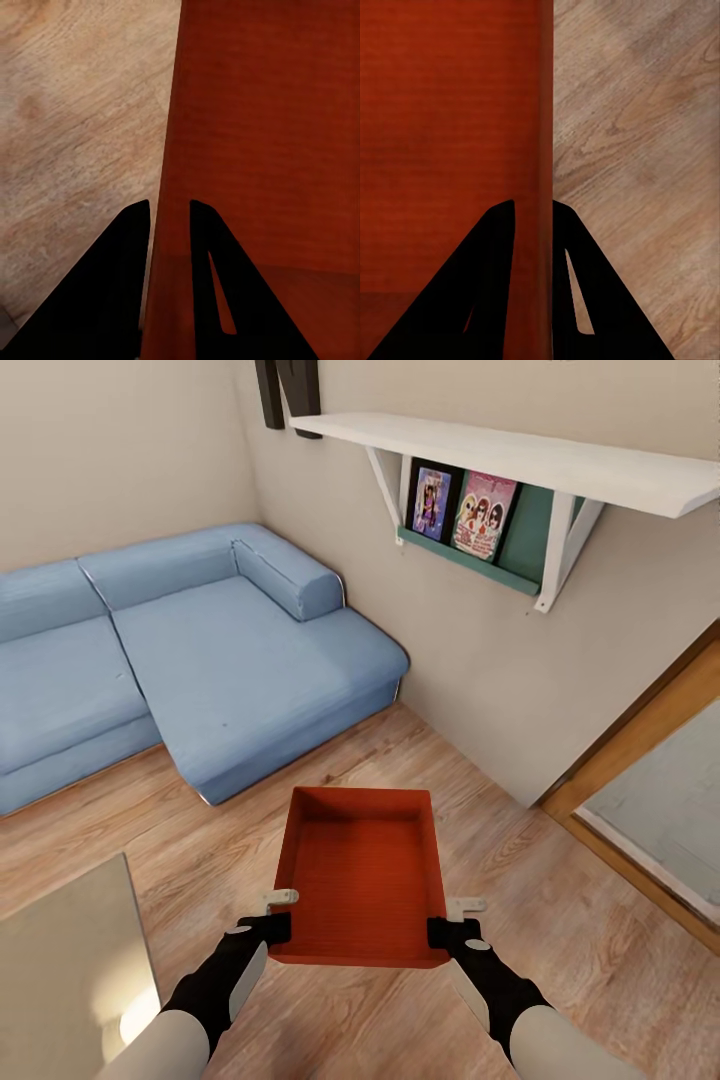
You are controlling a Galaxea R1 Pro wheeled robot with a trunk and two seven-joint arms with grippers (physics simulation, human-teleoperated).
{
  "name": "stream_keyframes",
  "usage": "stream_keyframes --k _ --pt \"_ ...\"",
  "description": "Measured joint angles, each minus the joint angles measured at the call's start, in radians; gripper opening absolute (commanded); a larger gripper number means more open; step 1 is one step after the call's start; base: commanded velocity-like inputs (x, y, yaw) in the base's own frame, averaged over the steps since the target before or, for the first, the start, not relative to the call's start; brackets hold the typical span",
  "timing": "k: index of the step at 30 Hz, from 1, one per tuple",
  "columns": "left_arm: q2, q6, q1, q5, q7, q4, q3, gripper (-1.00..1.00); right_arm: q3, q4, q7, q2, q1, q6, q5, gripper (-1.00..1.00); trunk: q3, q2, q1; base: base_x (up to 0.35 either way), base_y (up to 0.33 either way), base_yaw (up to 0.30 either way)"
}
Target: Move the two storage containers from the living room to the garage. In the garage, place one container on the floor and stack the other container on top of it (either order is fine).
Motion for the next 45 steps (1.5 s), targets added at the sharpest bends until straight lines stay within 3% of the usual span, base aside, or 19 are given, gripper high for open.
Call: stream_keyframes --k 45 --pt "-0.002 0.0 0.0 -0.003 0.0 0.0 0.001 -1.0 0.0 0.0 0.002 -0.001 0.0 0.0 -0.001 -1.0 0.141 0.316 -0.173 0.0 0.0 0.0"
